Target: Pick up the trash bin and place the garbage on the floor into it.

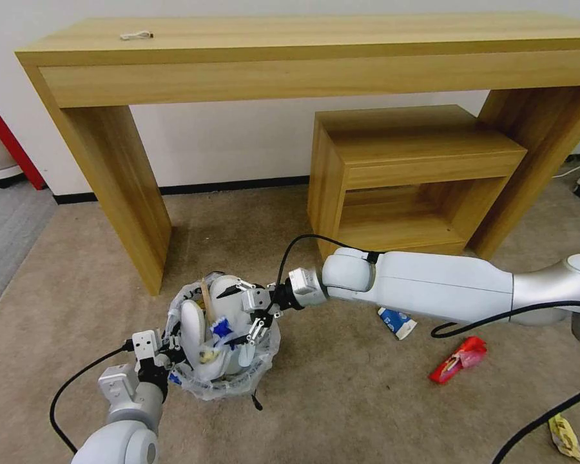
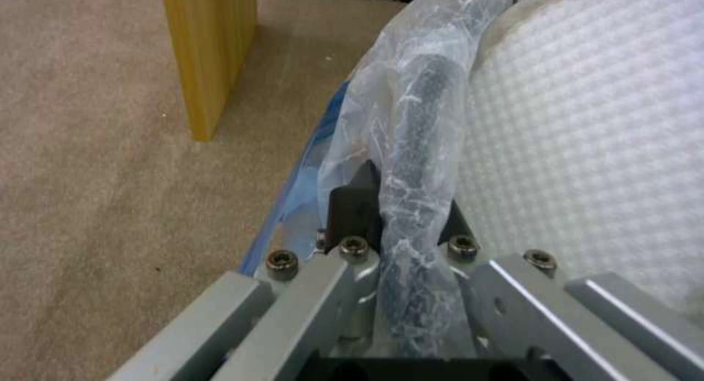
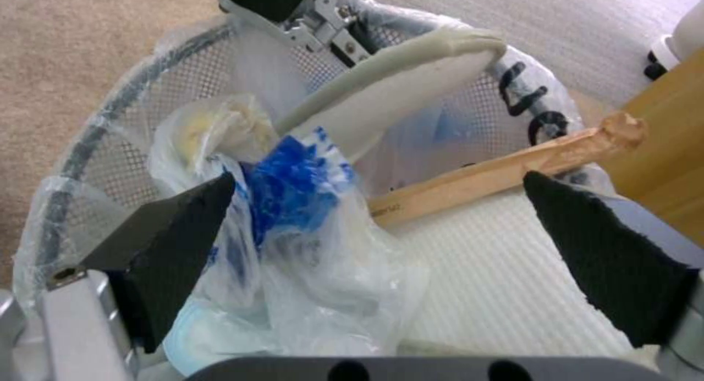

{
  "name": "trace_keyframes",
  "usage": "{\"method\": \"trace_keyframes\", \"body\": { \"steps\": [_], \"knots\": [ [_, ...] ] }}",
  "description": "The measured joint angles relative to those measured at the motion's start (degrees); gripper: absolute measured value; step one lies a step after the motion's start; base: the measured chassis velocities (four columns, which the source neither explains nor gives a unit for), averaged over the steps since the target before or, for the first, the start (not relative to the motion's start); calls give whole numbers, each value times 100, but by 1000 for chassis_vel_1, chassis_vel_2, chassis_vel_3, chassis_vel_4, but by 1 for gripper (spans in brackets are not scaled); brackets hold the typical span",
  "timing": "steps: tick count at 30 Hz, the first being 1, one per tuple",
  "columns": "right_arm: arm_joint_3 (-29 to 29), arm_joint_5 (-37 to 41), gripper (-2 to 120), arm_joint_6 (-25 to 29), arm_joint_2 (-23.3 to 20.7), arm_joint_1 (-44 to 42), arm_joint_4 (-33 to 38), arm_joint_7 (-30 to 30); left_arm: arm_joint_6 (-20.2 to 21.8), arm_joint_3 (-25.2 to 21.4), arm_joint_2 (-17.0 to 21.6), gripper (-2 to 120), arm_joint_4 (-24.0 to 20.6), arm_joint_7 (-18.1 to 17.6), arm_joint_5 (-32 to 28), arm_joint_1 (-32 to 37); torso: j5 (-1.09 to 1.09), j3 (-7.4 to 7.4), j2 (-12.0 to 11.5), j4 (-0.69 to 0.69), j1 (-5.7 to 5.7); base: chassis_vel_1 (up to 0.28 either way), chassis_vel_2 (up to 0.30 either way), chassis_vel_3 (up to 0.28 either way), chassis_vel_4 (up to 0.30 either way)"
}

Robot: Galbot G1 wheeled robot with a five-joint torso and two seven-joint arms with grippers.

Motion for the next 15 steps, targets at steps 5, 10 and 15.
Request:
{"method": "trace_keyframes", "body": {
  "steps": [5,10,15],
  "knots": [
    [159,16,100,41,-63,-51,3,55,12,-12,7,3,48,-3,-3,-5,0,0,0,1,0,0,0,0,0],
    [347,40,100,55,-119,-153,19,139,13,-15,12,3,89,-5,-6,-2,0,0,0,0,0,0,0,0,0],
    [773,164,100,60,-186,-361,42,361,73,-57,54,3,168,-36,-90,-2,-1,0,0,1,0,0,0,0,0]
  ]
}}
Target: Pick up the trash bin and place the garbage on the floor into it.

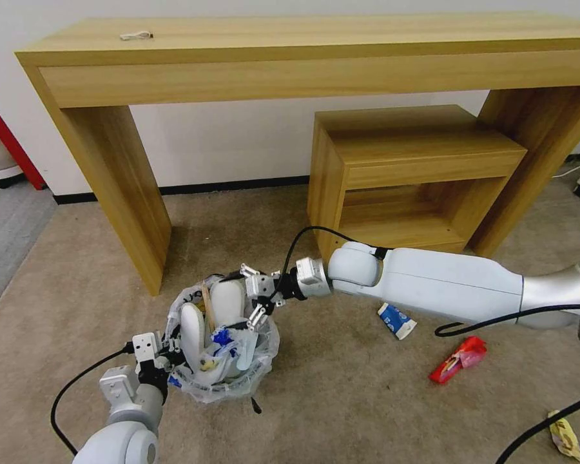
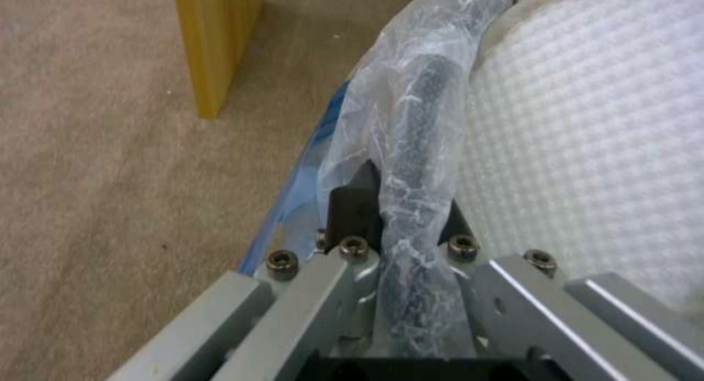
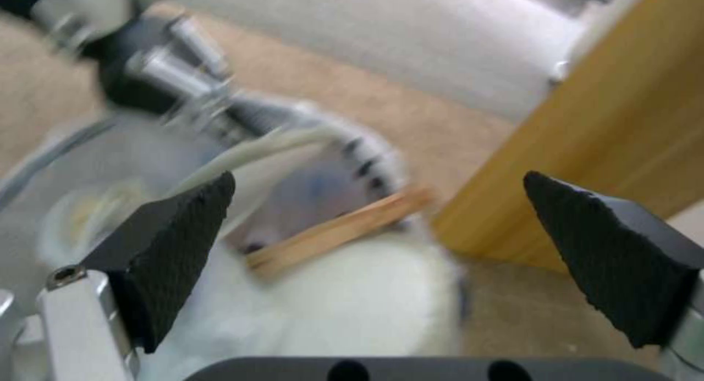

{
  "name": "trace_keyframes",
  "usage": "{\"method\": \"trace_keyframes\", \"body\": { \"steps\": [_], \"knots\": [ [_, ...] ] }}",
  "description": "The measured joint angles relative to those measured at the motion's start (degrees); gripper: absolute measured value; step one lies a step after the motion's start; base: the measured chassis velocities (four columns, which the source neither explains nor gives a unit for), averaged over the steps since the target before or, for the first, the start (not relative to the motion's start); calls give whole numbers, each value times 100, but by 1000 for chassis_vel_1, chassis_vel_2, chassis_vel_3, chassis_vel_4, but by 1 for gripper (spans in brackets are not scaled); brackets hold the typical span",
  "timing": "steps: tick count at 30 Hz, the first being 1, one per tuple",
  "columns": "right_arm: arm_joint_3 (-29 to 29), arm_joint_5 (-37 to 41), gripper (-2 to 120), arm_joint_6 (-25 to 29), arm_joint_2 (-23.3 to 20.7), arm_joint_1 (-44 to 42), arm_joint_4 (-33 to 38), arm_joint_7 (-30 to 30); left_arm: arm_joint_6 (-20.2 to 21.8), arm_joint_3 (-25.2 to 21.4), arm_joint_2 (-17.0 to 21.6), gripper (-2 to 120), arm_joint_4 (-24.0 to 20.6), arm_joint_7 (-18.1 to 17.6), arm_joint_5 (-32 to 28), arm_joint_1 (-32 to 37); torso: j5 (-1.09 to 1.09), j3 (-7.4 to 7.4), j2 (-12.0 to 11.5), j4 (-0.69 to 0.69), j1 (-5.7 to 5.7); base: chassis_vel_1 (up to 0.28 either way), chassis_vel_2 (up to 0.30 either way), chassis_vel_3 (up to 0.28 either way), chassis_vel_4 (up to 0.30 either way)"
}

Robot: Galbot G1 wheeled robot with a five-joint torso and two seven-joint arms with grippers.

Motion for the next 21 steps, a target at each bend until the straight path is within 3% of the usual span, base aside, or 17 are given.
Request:
{"method": "trace_keyframes", "body": {
  "steps": [7,20,21],
  "knots": [
    [620,207,100,-30,-183,-410,136,425,16,-62,56,3,-2,-19,-54,23,0,0,0,0,0,0,0,0,0],
    [3195,687,100,-217,-869,-2185,541,1678,20,-245,127,3,-116,-24,-142,118,2,0,0,0,0,0,0,0,0],
    [3195,687,100,-217,-869,-2185,541,1678,20,-245,127,3,-116,-24,-142,118,2,0,0,0,0,0,0,0,0]
  ]
}}
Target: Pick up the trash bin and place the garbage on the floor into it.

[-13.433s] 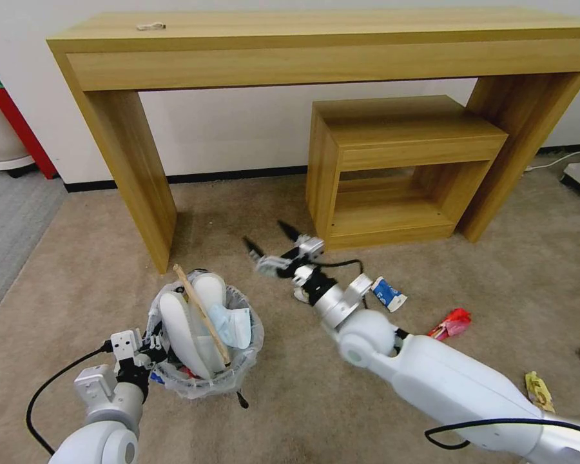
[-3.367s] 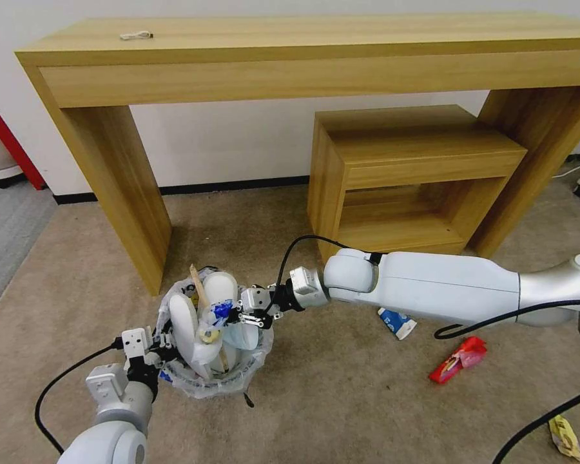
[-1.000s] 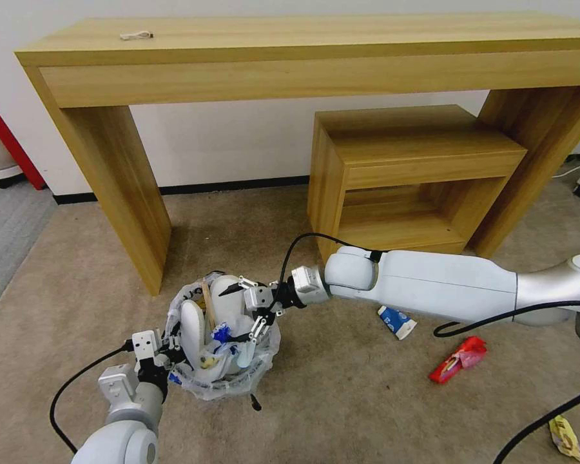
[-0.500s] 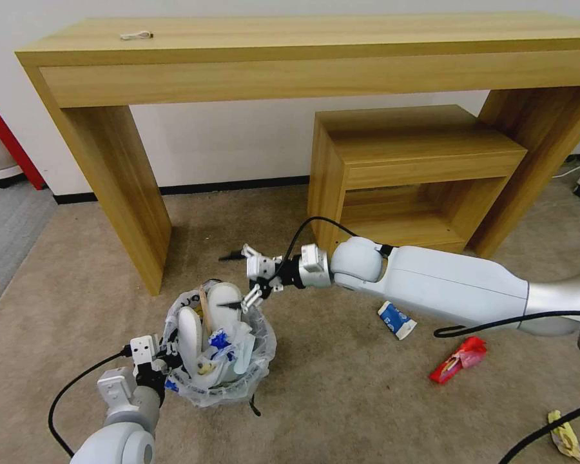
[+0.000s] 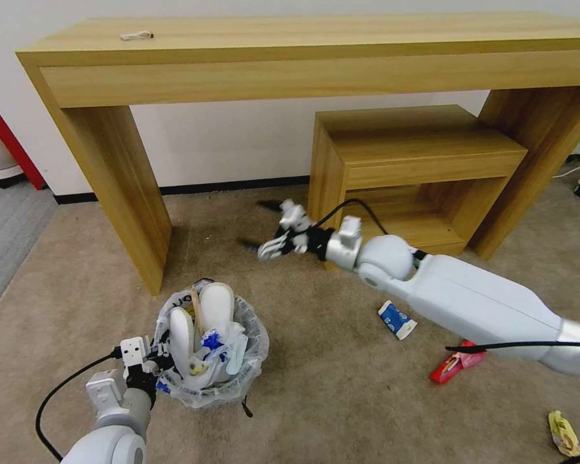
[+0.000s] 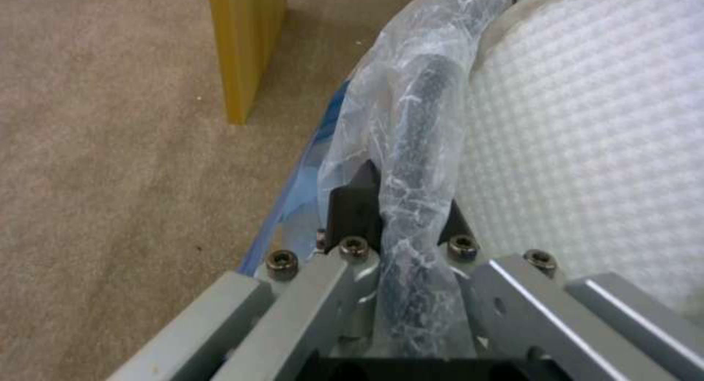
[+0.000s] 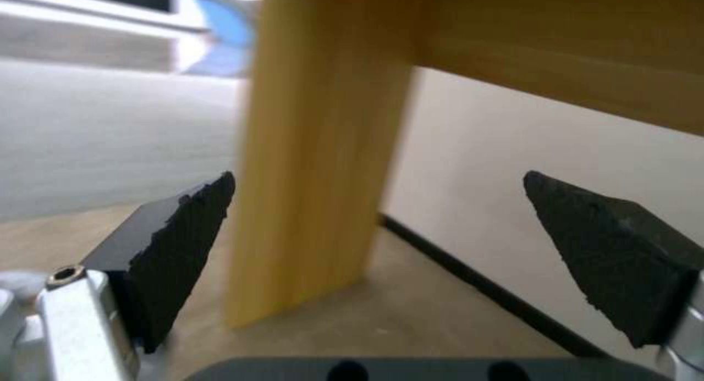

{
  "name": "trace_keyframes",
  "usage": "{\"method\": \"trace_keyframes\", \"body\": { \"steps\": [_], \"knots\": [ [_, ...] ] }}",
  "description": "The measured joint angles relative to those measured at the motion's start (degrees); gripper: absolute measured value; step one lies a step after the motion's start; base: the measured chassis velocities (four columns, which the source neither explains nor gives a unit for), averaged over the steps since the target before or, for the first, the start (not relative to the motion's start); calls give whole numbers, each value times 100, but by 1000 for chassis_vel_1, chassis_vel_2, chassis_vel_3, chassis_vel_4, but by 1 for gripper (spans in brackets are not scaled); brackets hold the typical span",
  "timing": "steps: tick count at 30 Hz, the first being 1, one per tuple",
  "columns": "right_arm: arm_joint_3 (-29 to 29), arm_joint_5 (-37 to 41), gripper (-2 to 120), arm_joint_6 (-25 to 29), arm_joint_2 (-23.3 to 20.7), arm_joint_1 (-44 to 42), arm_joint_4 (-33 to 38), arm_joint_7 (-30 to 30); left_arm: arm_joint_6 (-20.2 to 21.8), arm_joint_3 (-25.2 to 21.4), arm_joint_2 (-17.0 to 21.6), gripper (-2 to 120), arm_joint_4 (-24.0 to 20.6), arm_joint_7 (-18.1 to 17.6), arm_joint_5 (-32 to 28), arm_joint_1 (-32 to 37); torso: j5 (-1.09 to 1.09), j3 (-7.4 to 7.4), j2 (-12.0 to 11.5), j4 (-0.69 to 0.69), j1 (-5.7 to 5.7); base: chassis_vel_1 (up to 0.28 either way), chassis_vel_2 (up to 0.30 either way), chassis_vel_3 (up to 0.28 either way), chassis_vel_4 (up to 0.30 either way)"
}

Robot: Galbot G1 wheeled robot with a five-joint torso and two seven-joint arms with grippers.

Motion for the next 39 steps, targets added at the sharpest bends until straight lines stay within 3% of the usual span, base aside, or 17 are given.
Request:
{"method": "trace_keyframes", "body": {
  "steps": [7,15,27,39],
  "knots": [
    [983,78,100,-324,-510,-1254,285,1391,1,0,28,3,-92,4,-6,96,0,0,0,-1,0,0,0,0,0],
    [1821,94,100,-623,-814,-2196,339,2385,107,-3,156,3,-179,16,-259,173,0,0,0,0,0,0,0,0,0],
    [2976,156,100,-390,-952,-3568,624,2354,87,47,547,3,-21,189,-603,-85,-1,0,0,0,0,0,0,0,0],
    [3793,-31,100,-354,-794,-4322,792,2419,69,204,874,3,145,266,-796,-248,-3,0,0,-1,0,0,0,0,0]
  ]
}}
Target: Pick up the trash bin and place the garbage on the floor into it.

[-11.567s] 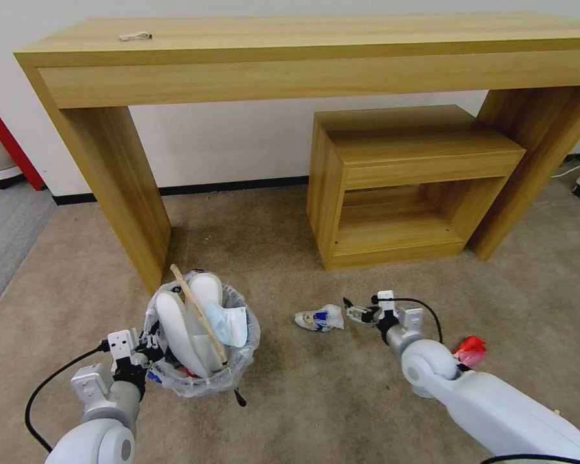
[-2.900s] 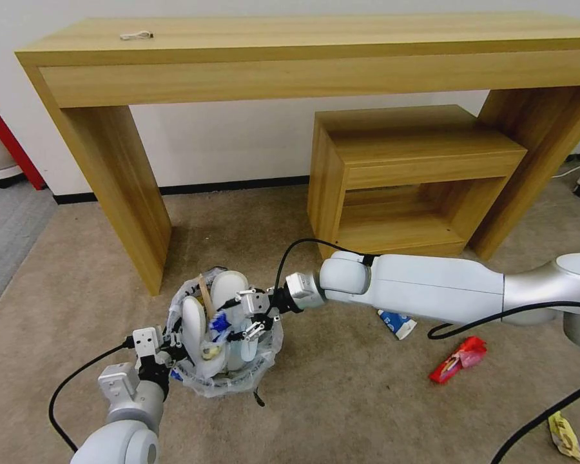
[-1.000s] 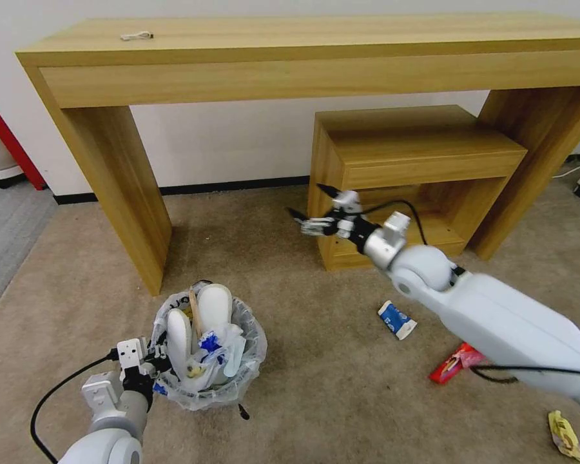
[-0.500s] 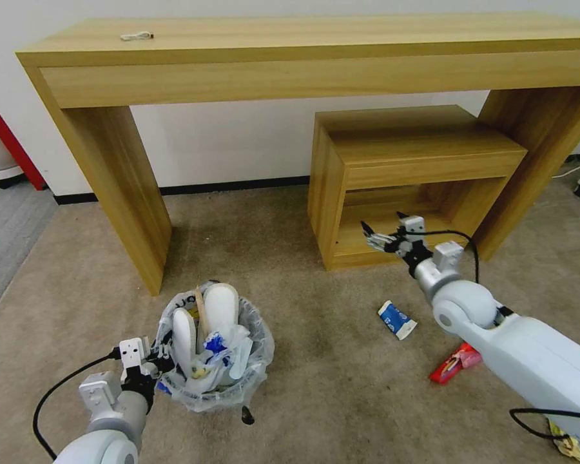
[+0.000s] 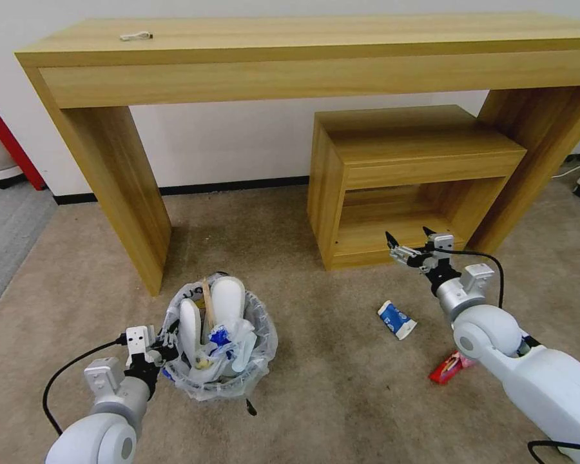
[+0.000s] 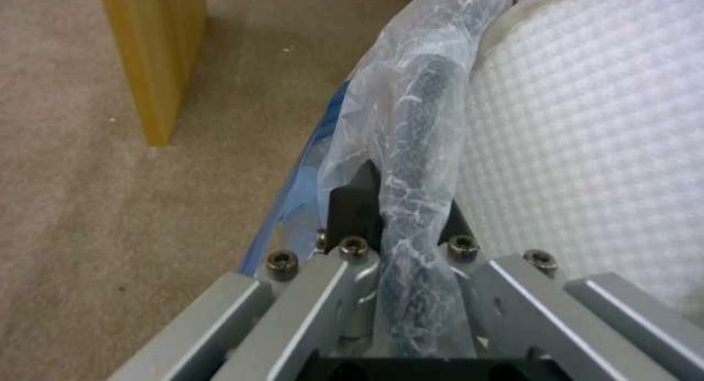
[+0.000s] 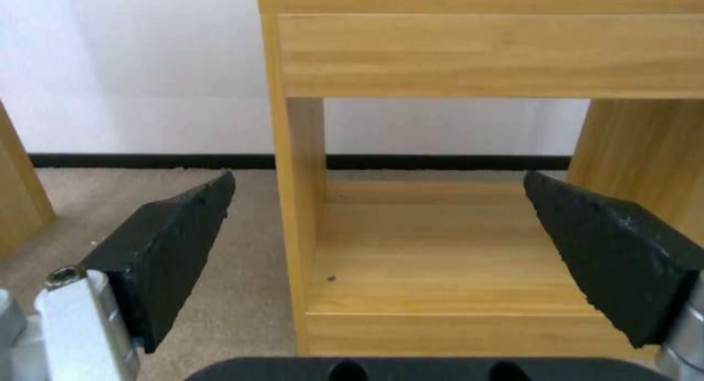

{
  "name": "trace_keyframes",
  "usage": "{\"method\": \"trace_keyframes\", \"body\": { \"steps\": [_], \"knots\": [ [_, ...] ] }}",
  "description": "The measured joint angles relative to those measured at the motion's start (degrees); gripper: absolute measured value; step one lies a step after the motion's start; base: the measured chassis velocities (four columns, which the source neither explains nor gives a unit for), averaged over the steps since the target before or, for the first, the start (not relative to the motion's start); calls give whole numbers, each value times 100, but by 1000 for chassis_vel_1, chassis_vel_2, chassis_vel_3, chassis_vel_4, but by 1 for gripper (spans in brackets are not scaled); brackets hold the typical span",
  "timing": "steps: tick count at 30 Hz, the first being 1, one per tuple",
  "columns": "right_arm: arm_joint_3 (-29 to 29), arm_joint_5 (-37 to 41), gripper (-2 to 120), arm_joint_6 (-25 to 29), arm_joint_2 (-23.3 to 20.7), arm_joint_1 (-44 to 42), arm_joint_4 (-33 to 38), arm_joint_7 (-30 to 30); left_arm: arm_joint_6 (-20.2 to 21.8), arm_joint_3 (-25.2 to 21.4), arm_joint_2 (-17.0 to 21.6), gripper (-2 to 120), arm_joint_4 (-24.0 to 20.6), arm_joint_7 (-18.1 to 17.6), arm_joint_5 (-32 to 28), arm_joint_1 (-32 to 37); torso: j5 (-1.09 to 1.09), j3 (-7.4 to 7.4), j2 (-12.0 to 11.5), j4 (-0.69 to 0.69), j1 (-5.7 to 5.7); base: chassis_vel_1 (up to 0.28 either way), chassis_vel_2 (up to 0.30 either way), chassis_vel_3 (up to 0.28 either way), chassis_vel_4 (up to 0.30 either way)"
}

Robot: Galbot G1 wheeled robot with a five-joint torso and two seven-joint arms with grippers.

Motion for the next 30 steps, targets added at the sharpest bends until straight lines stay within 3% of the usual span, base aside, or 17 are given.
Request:
{"method": "trace_keyframes", "body": {
  "steps": [16,30],
  "knots": [
    [235,-541,100,482,300,-193,-287,-353,-78,-50,93,3,-19,7,-116,8,1,0,0,1,0,0,0,0,0],
    [316,-571,100,506,312,-307,-312,-463,-104,-80,68,3,-14,48,-91,12,1,0,0,1,0,0,0,0,0]
  ]
}}
